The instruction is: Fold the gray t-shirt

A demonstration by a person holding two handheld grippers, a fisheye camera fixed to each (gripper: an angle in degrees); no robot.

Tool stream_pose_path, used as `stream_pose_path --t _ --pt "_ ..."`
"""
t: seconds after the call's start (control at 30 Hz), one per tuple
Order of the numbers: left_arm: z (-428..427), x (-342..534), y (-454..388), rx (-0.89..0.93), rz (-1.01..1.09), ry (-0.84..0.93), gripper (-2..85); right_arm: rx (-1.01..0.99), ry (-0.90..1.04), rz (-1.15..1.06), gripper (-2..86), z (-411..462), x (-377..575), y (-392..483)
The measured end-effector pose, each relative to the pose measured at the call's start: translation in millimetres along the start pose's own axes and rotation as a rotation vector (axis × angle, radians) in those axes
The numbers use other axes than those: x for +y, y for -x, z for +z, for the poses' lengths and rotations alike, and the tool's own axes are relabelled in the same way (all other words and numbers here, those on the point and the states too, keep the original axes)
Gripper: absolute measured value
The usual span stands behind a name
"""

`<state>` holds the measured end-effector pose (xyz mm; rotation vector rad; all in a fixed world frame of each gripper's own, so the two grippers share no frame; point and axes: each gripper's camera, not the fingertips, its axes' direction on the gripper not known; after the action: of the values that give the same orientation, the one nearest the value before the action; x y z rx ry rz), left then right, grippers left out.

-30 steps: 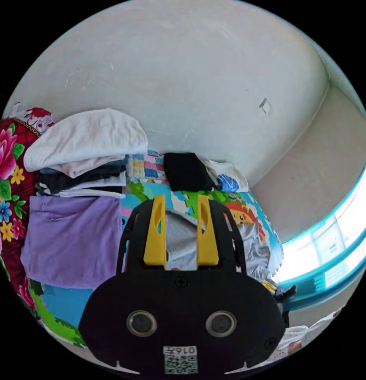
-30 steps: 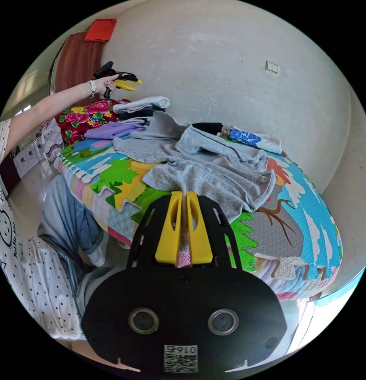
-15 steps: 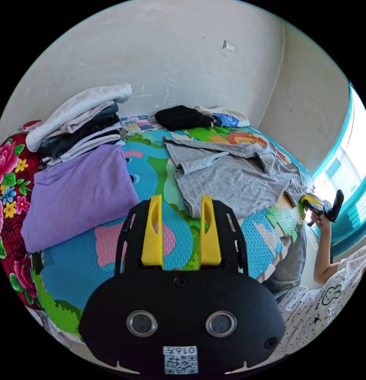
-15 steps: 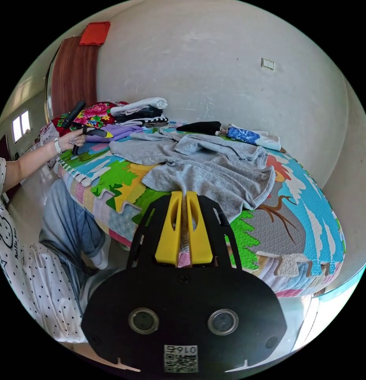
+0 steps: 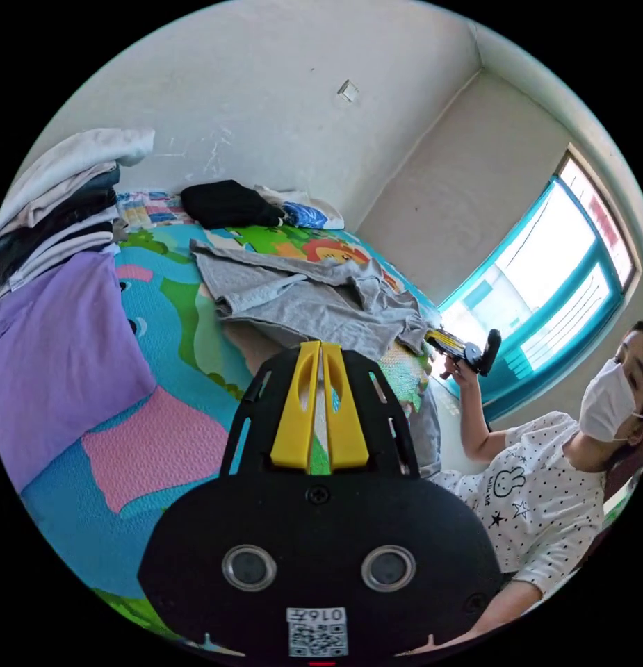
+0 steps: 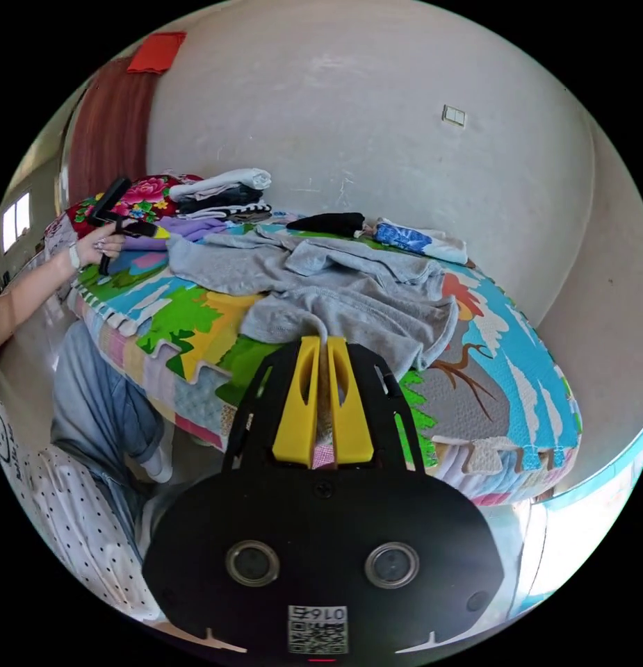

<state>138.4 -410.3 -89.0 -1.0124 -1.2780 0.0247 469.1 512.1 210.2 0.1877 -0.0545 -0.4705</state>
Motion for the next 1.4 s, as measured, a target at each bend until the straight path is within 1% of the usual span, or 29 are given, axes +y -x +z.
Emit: stream_pose_path --t 0.03,0.1,0.13,0.2,0.27,0.3,0.37,0.4,0.43,0.5,0.6,0.63,0.67,0.7,0.77,0.8,0.83,0.9,0.97,1.0,1.07,1.1,1.17,1.23,1.3,1.37,1.4 --pt "-5.0 -0.4 -0.3 0.011 -0.008 -0.008 -0.9 0.03 -0.015 -0.01 0.4 -8.0 -6.3 0.2" --pt "-19.4 3.8 -4.1 -0.032 -0.018 -0.019 -1.0 0.003 -0.094 -0.001 0.4 -27.1 -13.3 -3.5" --pt "-20.9 5.9 -5.4 -0.053 -0.018 -0.011 -1.0 -0.043 -0.134 -0.002 0.4 -39.6 -16.3 -7.1" --pt "-18.2 17.4 -6.0 -0.156 -0.058 0.075 -1.0 -0.093 -0.121 -0.011 0.4 -50.7 -19.7 -12.5" --pt "-8.8 28.7 -3.8 -0.207 -0.088 0.17 -1.0 -0.095 -0.003 -0.047 0.4 -49.5 -20.8 -15.7" --pt "0.2 36.4 -2.6 -0.197 -0.091 0.24 -1.0 -0.102 0.047 -0.066 0.4 -46.2 -20.5 -15.4" --pt "15.4 46.4 -2.5 -0.141 -0.083 0.355 -1.0 -0.155 0.265 -0.168 0.5 -26.8 -15.7 -10.0" --pt "22.3 51.9 -5.2 -0.121 -0.069 0.4 -1.0 -0.145 0.296 -0.18 0.5 -23.1 -14.1 -8.6" --pt "23.1 53.8 -7.1 -0.124 -0.061 0.397 -1.0 -0.127 0.29 -0.189 0.5 -22.1 -12.7 -6.8" --pt "16.5 57.3 -14.3 -0.11 -0.057 0.337 -1.0 -0.119 0.223 -0.169 0.5 -31.3 -12.5 -6.5" --pt "-1.0 58.3 -24.3 -0.059 -0.051 0.255 -1.0 -0.08 0.092 -0.134 0.5 -51.7 -14.5 -11.2" --pt "-3.9 59.1 -26.6 -0.046 -0.045 0.249 -1.0 -0.055 0.044 -0.115 0.6 -58.9 -16.0 -14.6" --pt "-8.0 61.9 -30.9 -0.032 -0.037 0.251 -1.0 -0.063 0.037 -0.122 0.6 -62.4 -17.0 -16.2" --pt "-9.4 66.0 -34.5 -0.037 -0.036 0.272 -1.0 -0.087 0.061 -0.142 0.7 -61.7 -17.3 -16.0" --pt "-8.9 74.9 -39.2 -0.056 -0.039 0.303 -1.0 -0.201 0.246 -0.239 0.9 -50.5 -18.2 -14.6" --pt "-8.0 81.9 -41.9 -0.066 -0.045 0.326 -1.0 -0.21 0.274 -0.225 1.0 -48.7 -19.2 -17.0" --pt "-7.8 85.6 -42.9 -0.076 -0.051 0.338 -1.0 -0.209 0.291 -0.161 1.2 -48.6 -22.1 -25.0" --pt "-10.8 99.8 -46.8 -0.141 -0.082 0.354 -0.9 -0.218 0.238 -0.075 1.6 -57.0 -25.5 -38.1" --pt "-14.8 107.1 -51.2 -0.185 -0.1 0.354 -0.9 -0.238 0.083 -0.038 1.9 -76.2 -28.7 -49.8" --pt "-17.5 108.7 -56.3 -0.223 -0.103 0.34 -0.8 -0.241 0.039 -0.034 2.0 -81.6 -29.3 -52.1" --pt "-17.3 105.1 -68.8 -0.268 -0.072 0.314 -0.6 -0.262 -0.17 -0.019 2.1 -105.6 -30.6 -60.9" --pt "-12.6 98.2 -79.8 -0.282 -0.034 0.305 -0.1 -0.271 -0.23 -0.024 2.1 -111.5 -30.1 -62.5" --pt "1.0 81.4 -100.5 -0.286 0.052 0.297 1.3 -0.24 -0.469 -0.007 1.8 -125.2 -31.5 -66.1" --pt "20.6 59.4 -124.7 -0.265 0.15 0.278 3.6 -0.193 -0.504 0.002 2.4 -118.6 -47.2 -64.9" --pt "51.8 26.2 -156.8 -0.195 0.267 0.242 6.0 -0.135 -0.427 -0.091 5.3 -100.3 -72.5 -56.9" --pt "78.8 0.3 -177.0 -0.13 0.327 0.221 6.4 -0.037 -0.272 -0.242 12.0 -65.3 -106.9 -42.9" --pt "99.1 -16.9 -187.1 -0.091 0.343 0.22 6.5 -0.016 -0.237 -0.274 13.6 -55.9 -114.4 -40.3"
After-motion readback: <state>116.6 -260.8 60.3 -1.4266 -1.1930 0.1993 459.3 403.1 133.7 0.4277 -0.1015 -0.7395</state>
